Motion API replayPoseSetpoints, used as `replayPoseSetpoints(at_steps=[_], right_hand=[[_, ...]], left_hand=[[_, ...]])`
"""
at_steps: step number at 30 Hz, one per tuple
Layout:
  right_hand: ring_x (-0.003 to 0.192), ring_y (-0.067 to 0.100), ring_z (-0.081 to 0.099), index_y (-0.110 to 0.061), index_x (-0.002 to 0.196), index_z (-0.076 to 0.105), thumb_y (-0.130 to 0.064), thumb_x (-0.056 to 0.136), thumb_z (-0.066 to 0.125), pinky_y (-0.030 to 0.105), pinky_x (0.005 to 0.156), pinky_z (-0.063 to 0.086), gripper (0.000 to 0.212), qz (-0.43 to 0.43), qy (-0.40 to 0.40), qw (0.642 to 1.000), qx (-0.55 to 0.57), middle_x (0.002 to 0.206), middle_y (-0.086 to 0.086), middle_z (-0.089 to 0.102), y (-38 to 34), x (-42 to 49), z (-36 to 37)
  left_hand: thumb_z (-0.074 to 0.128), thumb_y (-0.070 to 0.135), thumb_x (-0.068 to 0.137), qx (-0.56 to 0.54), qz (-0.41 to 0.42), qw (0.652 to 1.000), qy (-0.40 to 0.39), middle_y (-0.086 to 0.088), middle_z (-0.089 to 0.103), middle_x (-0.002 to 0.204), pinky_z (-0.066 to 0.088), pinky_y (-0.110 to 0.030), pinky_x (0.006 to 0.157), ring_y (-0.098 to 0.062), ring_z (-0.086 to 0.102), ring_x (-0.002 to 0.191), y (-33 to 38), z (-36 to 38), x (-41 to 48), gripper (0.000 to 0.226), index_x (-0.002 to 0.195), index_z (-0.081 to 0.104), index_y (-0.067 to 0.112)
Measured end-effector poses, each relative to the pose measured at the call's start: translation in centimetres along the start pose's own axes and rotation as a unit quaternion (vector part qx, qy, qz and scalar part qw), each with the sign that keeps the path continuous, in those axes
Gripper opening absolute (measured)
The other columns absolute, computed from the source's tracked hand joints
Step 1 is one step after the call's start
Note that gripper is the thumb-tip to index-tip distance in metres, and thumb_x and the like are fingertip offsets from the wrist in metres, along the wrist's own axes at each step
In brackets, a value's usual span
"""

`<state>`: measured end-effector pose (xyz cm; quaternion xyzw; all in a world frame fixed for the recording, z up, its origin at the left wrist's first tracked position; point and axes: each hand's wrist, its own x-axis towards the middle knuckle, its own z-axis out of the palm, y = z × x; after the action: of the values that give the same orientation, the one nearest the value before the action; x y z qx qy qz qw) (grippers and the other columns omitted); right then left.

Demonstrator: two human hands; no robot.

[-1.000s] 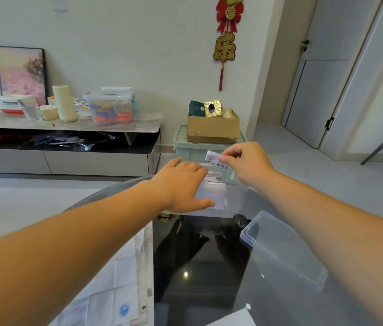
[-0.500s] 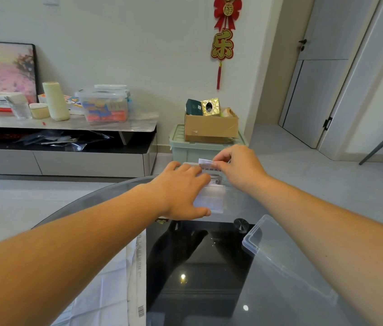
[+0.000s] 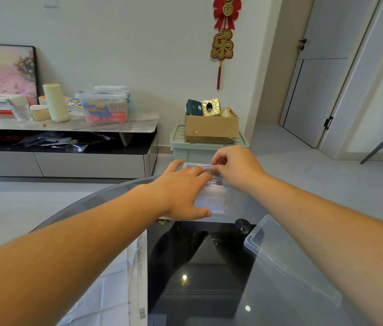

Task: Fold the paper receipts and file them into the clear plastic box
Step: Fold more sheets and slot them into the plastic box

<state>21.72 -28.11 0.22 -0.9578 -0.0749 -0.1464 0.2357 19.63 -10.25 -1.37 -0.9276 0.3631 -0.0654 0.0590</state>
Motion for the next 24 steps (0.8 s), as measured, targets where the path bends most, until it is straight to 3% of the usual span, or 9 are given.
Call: replayPoseSetpoints(at_steps=[8,13,19,24], right_hand=[[0.09,0.013,0.063,-0.02,0.103,0.076,-0.014,0.097,0.062,0.028,0.084,0.051,0.017,-0.019,-0.028,0.999,0.007,0.096,-0.005,0.07,-0.1,-0.2,-0.1],[0.089,0.013,0.063,-0.019,0.104,0.075,-0.014,0.097,0.061,0.029,0.084,0.052,0.016,-0.027,-0.023,0.999,0.012,0.098,-0.002,0.072,0.1,-0.6,-0.4],[0.093,0.015,0.061,-0.025,0.104,0.066,-0.031,0.104,0.04,0.043,0.088,0.051,0.027,-0.066,-0.05,0.995,0.049,0.097,-0.007,0.068,1.0,-2.5,-0.5],[0.106,0.017,0.056,-0.023,0.127,0.057,-0.044,0.106,0.029,0.041,0.102,0.036,0.041,-0.11,-0.111,0.987,-0.043,0.116,-0.004,0.065,1.6,-3.9,-0.6]], left_hand=[[0.057,0.069,0.084,-0.008,-0.006,0.999,0.042,-0.003,0.02,0.16,0.013,-0.049,0.123,-0.024,0.028,0.144,-0.1,0.7,-0.1,0.093,0.154,0.016,0.022],[0.056,0.067,0.086,-0.022,-0.016,0.999,0.036,0.0,0.031,0.159,0.015,-0.046,0.122,-0.021,0.032,0.143,0.0,0.7,-0.2,0.09,0.154,0.016,0.022],[0.056,0.071,0.084,-0.043,-0.037,0.997,0.044,-0.001,0.037,0.156,0.013,-0.042,0.121,-0.021,0.032,0.143,0.2,0.8,-0.1,0.098,0.156,0.015,0.018],[0.058,0.071,0.082,-0.061,-0.047,0.997,0.023,-0.001,0.042,0.153,0.012,-0.045,0.123,-0.022,0.038,0.139,0.2,0.7,0.0,0.1,0.154,0.015,0.017]])
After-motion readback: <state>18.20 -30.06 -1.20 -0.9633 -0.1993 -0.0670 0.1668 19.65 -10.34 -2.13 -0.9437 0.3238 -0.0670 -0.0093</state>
